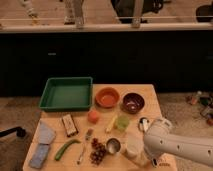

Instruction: Wipe purple bowl with brush

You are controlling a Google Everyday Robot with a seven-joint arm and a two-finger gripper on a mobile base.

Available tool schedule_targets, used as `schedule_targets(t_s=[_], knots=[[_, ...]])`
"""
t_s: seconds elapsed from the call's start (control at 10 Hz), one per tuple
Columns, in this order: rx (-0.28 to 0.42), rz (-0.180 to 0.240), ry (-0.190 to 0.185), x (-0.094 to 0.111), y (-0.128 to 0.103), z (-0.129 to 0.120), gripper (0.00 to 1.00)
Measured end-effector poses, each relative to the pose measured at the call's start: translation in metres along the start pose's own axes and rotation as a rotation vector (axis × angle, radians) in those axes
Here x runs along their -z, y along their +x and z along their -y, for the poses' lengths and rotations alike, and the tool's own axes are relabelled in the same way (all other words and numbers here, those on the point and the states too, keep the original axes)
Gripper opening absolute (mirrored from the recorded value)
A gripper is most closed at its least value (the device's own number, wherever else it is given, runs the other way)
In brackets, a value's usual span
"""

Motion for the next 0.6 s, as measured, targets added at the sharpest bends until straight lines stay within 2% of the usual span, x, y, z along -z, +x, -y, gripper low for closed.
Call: schedule_targets(t_s=[0.6], knots=[[-0.012,0.013,0.002,-0.013,0.006,-0.01,0.8]])
